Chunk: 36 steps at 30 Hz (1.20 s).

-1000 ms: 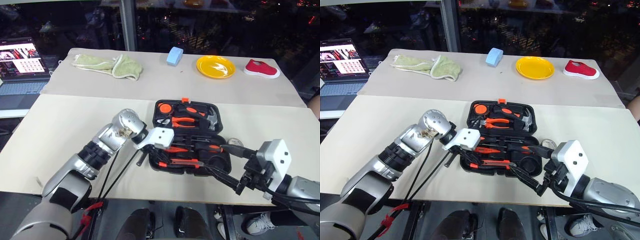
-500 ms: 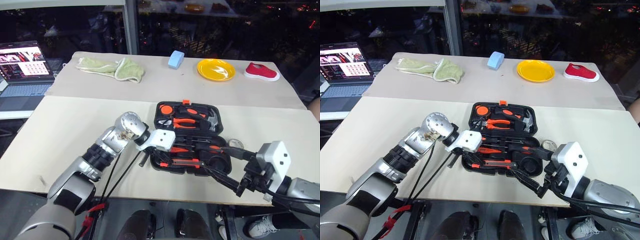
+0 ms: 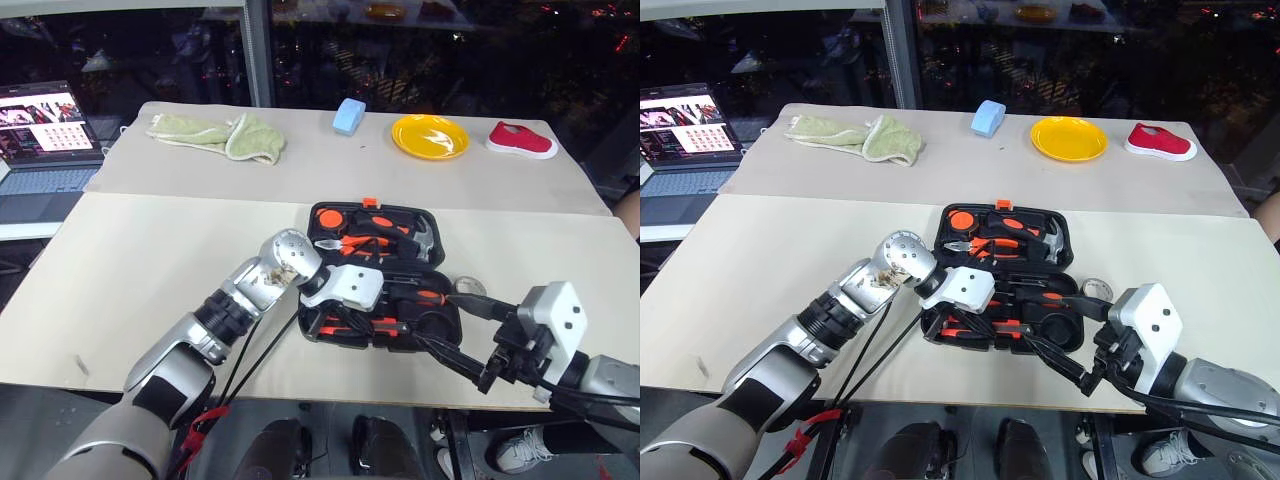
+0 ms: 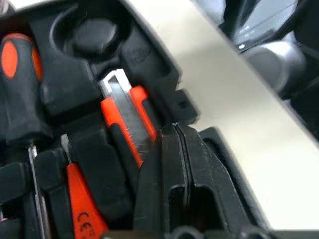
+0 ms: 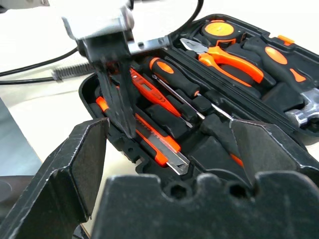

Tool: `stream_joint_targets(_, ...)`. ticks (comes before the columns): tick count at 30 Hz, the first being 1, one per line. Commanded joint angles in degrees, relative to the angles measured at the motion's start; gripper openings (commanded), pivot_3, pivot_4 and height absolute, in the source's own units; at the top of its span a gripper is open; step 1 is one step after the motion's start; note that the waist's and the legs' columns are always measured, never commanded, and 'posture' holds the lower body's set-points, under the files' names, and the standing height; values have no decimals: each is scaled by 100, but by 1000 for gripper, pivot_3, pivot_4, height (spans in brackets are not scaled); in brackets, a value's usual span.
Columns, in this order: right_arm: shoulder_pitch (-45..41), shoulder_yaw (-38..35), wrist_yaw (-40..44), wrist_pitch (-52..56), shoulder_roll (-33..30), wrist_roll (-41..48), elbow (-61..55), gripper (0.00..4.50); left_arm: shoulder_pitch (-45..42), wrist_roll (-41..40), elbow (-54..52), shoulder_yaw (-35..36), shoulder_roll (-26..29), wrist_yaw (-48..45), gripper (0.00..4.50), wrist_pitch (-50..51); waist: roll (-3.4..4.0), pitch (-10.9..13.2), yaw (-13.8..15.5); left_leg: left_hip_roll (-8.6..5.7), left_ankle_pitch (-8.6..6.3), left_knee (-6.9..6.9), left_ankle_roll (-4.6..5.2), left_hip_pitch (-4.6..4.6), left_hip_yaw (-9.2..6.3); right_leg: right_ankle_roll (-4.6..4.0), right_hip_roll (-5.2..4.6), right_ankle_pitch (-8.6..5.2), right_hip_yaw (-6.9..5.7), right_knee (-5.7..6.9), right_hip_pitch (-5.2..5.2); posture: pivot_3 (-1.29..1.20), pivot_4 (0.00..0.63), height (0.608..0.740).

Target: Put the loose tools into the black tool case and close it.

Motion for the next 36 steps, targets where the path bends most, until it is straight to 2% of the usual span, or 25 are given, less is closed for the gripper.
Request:
stream_joint_targets(1,87,-242,-114,-75,46,111,-267,4500,-135,297,237,-74,-89,225,41,-366,0,0,4,0,-1,1,1,0,0,0,0,0,-1,-1,1,0,150,732)
stream_joint_targets(8,383,-597,-156,-89,90,155,-304,4500,-164,-521,-50,739,47,4,41,256,0,0,-11,-1,2,2,-4,-2,0,1,0,0,-2,0,-4,0,150,732)
stream_joint_targets(10,551,-961,-151,-92,143,231,-265,4500,-245,-850,-137,1130,160,-22,549,550,0,0,-10,0,4,1,-7,-2,0,2,0,-1,-2,0,-5,0,150,732)
stream_joint_targets(11,668,-1170,-109,-97,175,271,-238,4500,-277,-988,-176,1293,241,-53,663,665,0,0,-10,0,7,0,-13,-2,0,2,1,-1,-2,0,-5,0,150,732)
stream_joint_targets(18,2100,-2946,983,-300,414,-132,736,4500,-337,-2040,-689,2300,1279,-613,3129,1767,1,0,-8,0,22,-9,-38,0,0,3,7,-3,-1,-4,-4,0,150,732)
stream_joint_targets(22,2172,-3356,1634,-471,-80,-482,1811,4500,-121,-2583,-1195,2780,1616,-552,4475,2184,3,1,-11,-2,0,-7,-61,8,0,14,1,-9,0,-14,-4,0,150,732)
stream_joint_targets(24,1969,-3295,1856,-562,-409,-652,2214,4500,-70,-2716,-1347,2853,1619,-401,4475,2354,3,2,-36,-2,-28,-4,-37,20,1,26,-2,-16,1,-17,4,0,150,732)
stream_joint_targets(27,1278,-2753,2099,-670,-1101,-856,2714,4500,168,-2637,-1541,2908,1524,-95,4475,1997,9,2,-59,-2,-27,-3,-42,29,4,40,-2,-24,4,-12,10,0,150,732)
stream_joint_targets(31,346,-1646,2543,-945,-1861,-1226,3256,4500,315,-2680,-1672,2970,1425,228,4475,1868,14,6,-103,0,-10,-12,-74,36,5,31,-2,-22,7,-4,30,0,150,732)
stream_joint_targets(34,-439,-476,2960,-1509,-2310,-1736,3754,4500,382,-2824,-1759,3040,1455,283,4475,1918,15,6,-84,4,13,-16,-107,16,2,-5,2,-9,3,0,8,0,150,732)
stream_joint_targets(36,-1021,322,3300,-1963,-2488,-2126,4134,4500,442,-2848,-1819,3050,1488,320,4475,1874,16,7,-83,2,17,-14,-90,6,2,-5,2,-9,1,-2,-1,0,150,732)
